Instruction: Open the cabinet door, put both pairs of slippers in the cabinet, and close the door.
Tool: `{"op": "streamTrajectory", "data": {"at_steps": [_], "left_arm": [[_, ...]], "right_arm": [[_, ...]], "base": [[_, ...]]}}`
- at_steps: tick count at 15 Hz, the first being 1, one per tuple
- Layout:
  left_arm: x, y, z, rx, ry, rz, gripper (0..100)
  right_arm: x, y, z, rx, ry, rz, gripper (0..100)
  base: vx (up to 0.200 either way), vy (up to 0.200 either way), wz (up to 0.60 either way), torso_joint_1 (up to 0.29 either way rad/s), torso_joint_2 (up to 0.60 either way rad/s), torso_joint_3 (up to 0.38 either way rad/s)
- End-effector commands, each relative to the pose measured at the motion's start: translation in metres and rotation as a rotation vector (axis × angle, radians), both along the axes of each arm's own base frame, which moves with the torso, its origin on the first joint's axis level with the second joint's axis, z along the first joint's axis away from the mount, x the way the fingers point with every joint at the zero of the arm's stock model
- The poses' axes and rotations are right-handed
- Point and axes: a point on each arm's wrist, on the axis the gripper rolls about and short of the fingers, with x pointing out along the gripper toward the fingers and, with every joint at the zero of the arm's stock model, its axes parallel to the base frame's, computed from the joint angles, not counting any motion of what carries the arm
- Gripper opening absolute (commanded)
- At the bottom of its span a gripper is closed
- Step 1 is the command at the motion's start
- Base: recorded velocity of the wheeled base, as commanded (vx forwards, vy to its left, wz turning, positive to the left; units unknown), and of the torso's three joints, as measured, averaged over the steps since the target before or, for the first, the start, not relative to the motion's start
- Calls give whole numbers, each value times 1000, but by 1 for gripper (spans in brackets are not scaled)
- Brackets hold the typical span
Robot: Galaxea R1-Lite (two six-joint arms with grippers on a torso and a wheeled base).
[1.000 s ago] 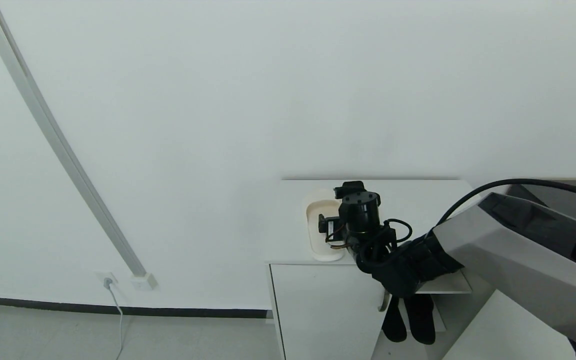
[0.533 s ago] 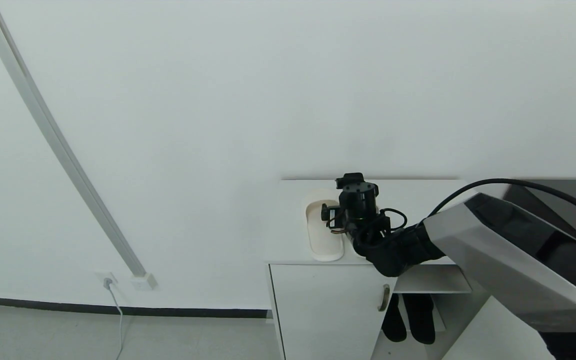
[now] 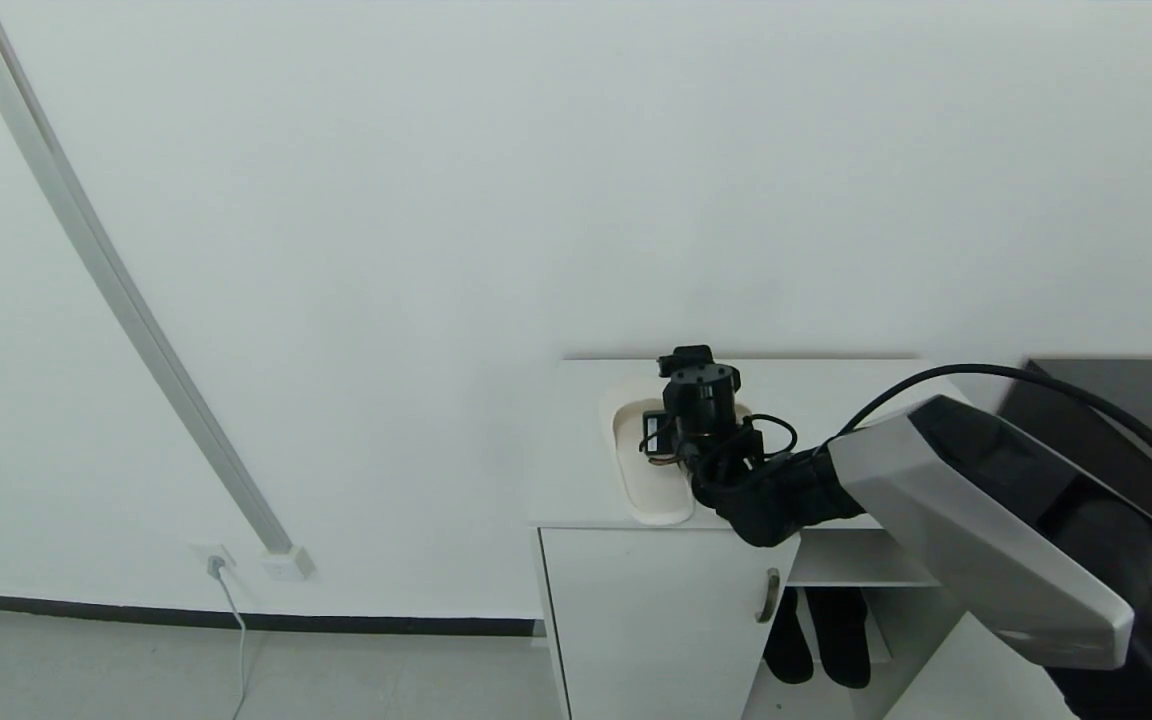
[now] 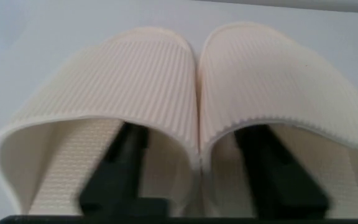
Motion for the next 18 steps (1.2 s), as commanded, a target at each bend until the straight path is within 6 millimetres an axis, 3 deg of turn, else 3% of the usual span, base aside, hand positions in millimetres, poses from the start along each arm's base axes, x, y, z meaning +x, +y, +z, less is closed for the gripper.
{"op": "streamTrajectory", "data": {"at_steps": [1,4,6,7,9,14,18], "left_arm": [[0,0,0,-1,0,1,0],[0,0,0,-1,0,0,0],[0,0,0,-1,0,1,0],[0,0,0,-1,0,1,0],[0,0,0,-3,2,1,0],[0,0,0,-4,0,4,0],[0,0,0,-6,0,7,0]], "right_arm": [[0,0,2,5,-6,-2,0],[-8,-4,23,27,-37,5,0],[-25,-13,45,35,-33,56,0],[-47,-23,61,40,-22,124,0],[-74,-36,71,32,-13,157,0],[-149,-78,58,-30,-7,297,0],[-171,-84,51,-48,33,324,0]], "base": [[0,0,0,0,0,0],[0,0,0,0,0,0],[0,0,0,0,0,0],[0,0,0,0,0,0],[0,0,0,0,0,0],[0,0,0,0,0,0],[0,0,0,0,0,0]]}}
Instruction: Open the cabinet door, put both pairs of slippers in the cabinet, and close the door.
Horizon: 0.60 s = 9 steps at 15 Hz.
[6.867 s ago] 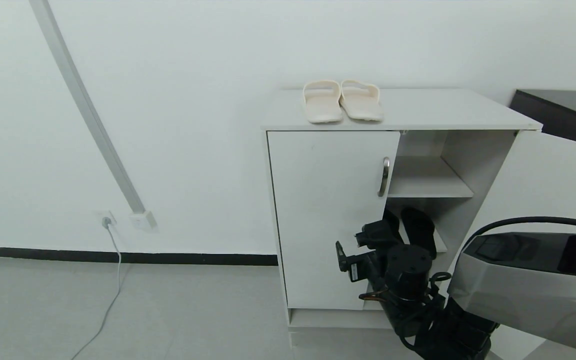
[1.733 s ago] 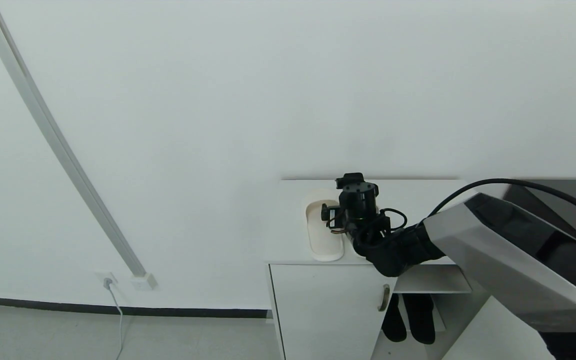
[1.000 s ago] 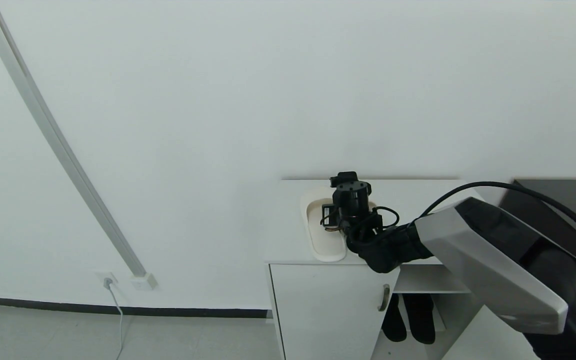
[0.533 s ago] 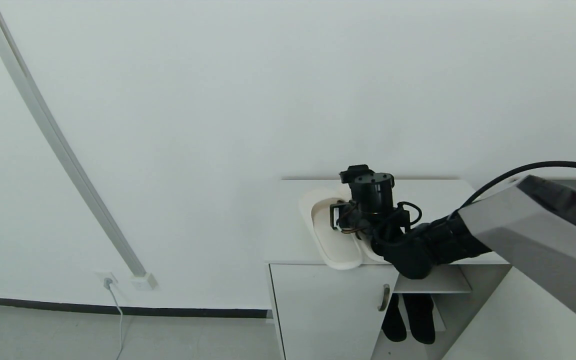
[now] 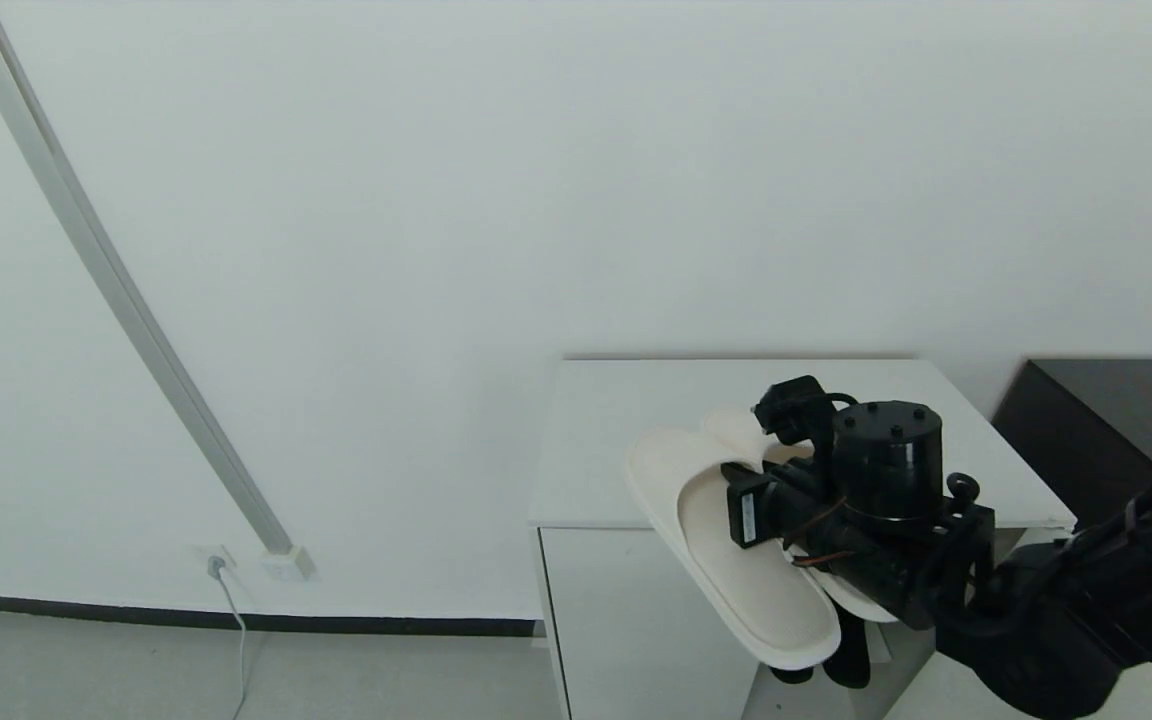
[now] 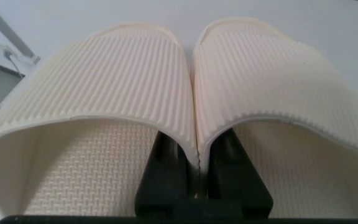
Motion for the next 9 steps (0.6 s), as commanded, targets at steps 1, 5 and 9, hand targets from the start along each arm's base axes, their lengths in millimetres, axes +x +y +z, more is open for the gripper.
{"op": "streamTrajectory", "data": {"at_steps": [1,5,9], "left_arm": [[0,0,0,0,1,2,0],[0,0,0,-2,1,-1,0],[0,0,0,-2,1,-4,0]], "right_arm": [[-12,-3,8,11,-12,16,0],[-12,0,3,2,1,17,0],[-11,1,1,-1,1,16,0]], "base": [[0,0,0,0,0,0],[0,0,0,0,0,0],[-150,0,0,5,4,4]]}}
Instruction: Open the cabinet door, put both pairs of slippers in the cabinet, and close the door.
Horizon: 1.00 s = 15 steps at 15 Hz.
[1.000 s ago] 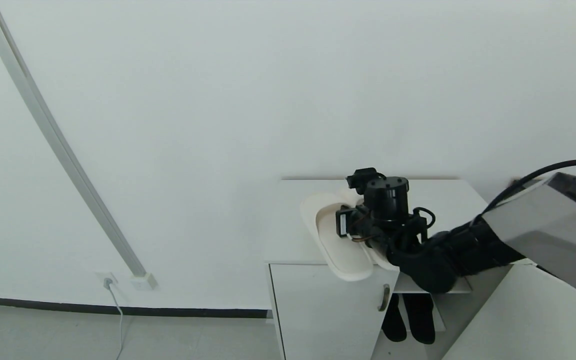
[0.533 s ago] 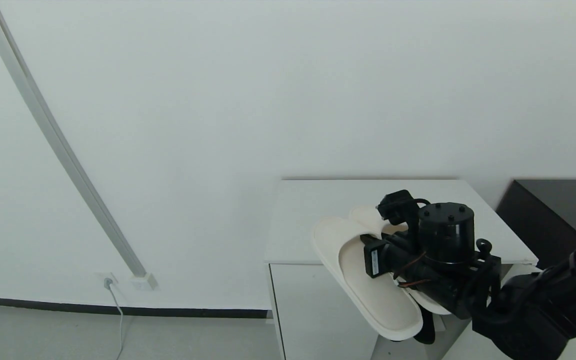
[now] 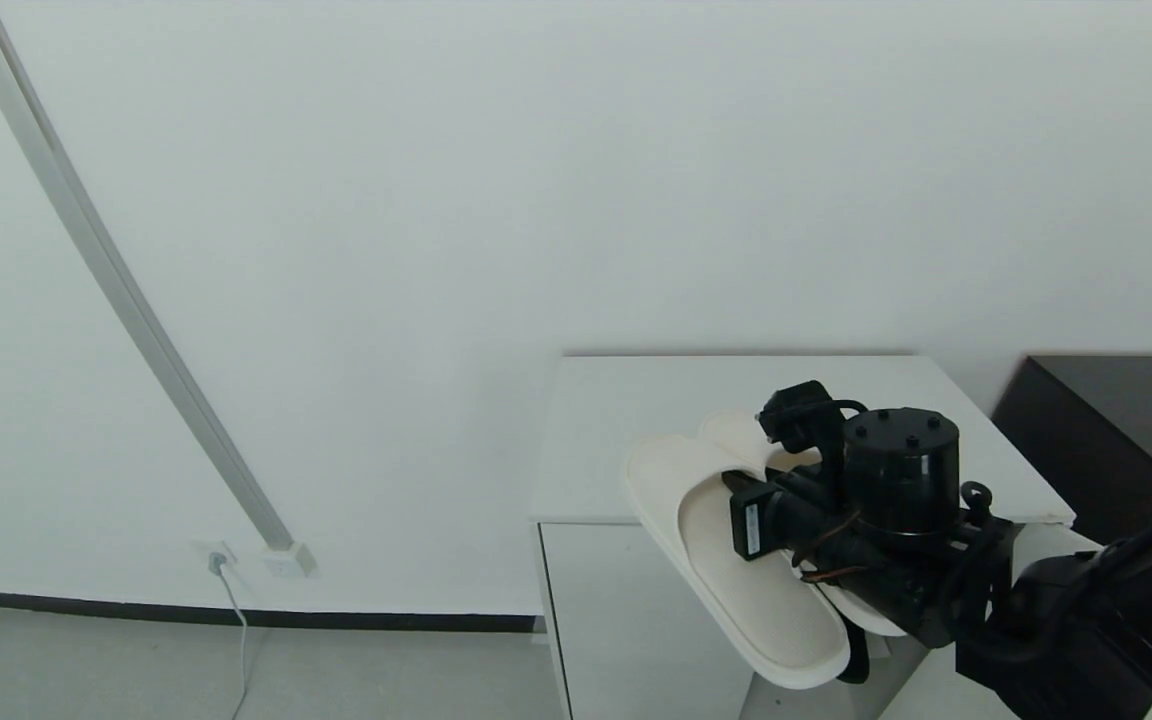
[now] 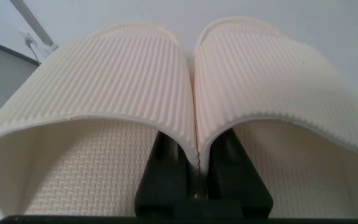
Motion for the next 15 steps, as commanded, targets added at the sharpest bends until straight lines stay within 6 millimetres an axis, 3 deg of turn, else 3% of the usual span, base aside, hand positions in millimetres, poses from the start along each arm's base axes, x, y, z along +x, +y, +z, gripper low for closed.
{"op": "streamTrajectory", "data": {"at_steps": [1,6,15], "left_arm": [[0,0,0,0,0,0,0],[0,0,0,0,0,0,0],[0,0,0,0,0,2,0]], "right_arm": [[0,1,-2,-4,5,2,0],[1,1,-4,-5,8,1,0],[4,4,-10,2,-5,1,0]], "base": [[-200,0,0,17,7,2],[-200,0,0,-7,0,7],[0,0,0,0,0,0]]}}
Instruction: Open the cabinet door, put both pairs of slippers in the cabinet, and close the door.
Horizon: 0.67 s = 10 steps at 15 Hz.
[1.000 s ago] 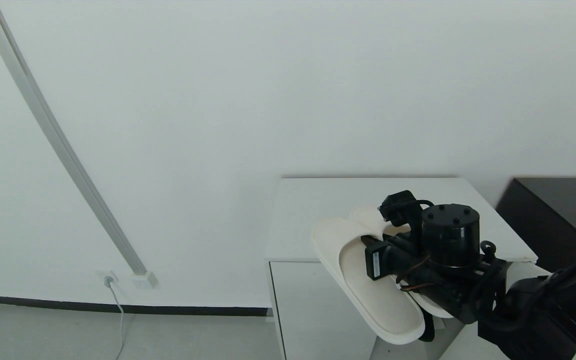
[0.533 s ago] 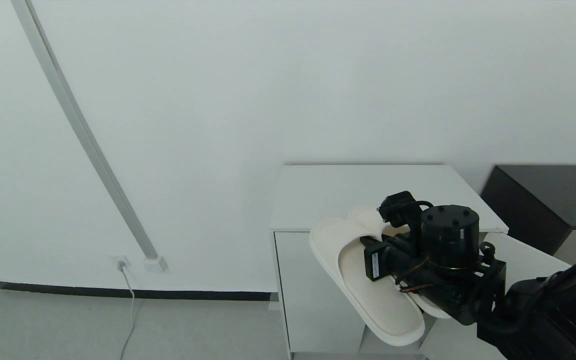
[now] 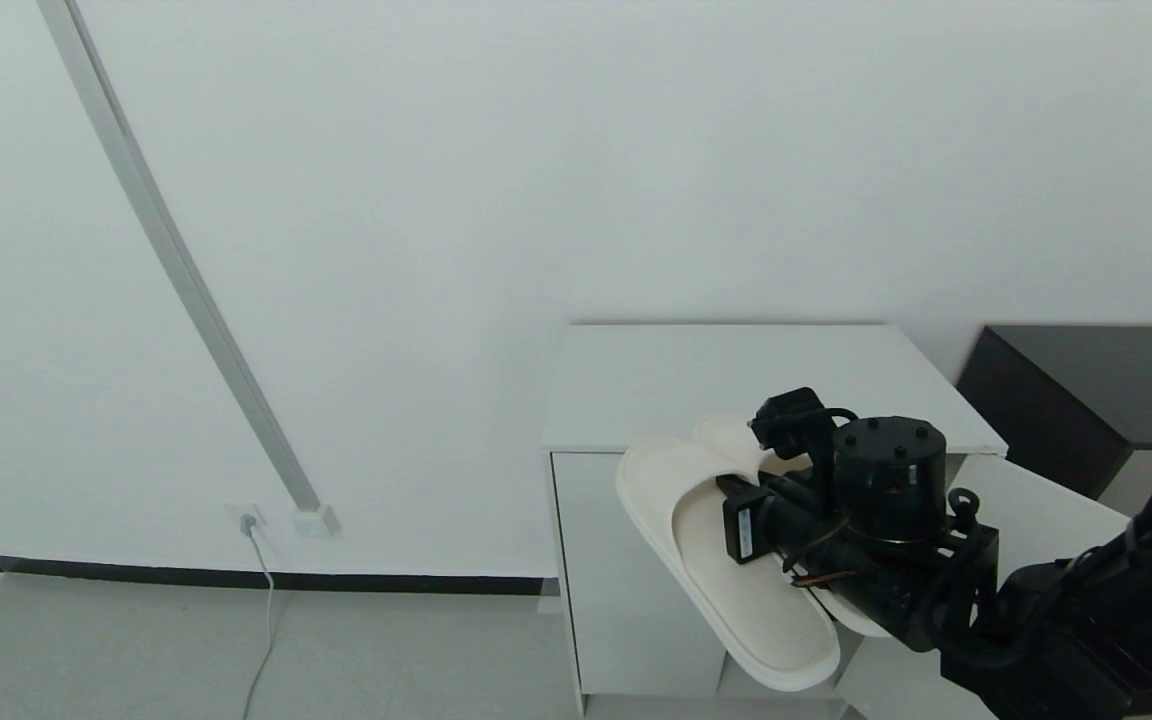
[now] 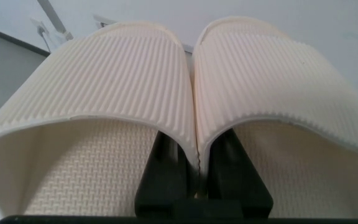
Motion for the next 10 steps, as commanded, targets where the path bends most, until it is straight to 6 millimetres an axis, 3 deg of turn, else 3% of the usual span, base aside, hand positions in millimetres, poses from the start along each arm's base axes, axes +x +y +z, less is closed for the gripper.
{"op": "streamTrajectory", "data": {"at_steps": [1,5,10], "left_arm": [[0,0,0,1,1,0,0],[0,0,0,4,1,-1,0],[0,0,0,4,1,-1,0]], "right_arm": [[1,1,-2,-3,4,0,0],[0,1,-2,-4,3,2,0],[0,1,-1,-1,-3,1,0]], "base": [[0,0,0,0,0,0],[0,0,0,0,0,0],[0,-200,0,3,2,4]]}}
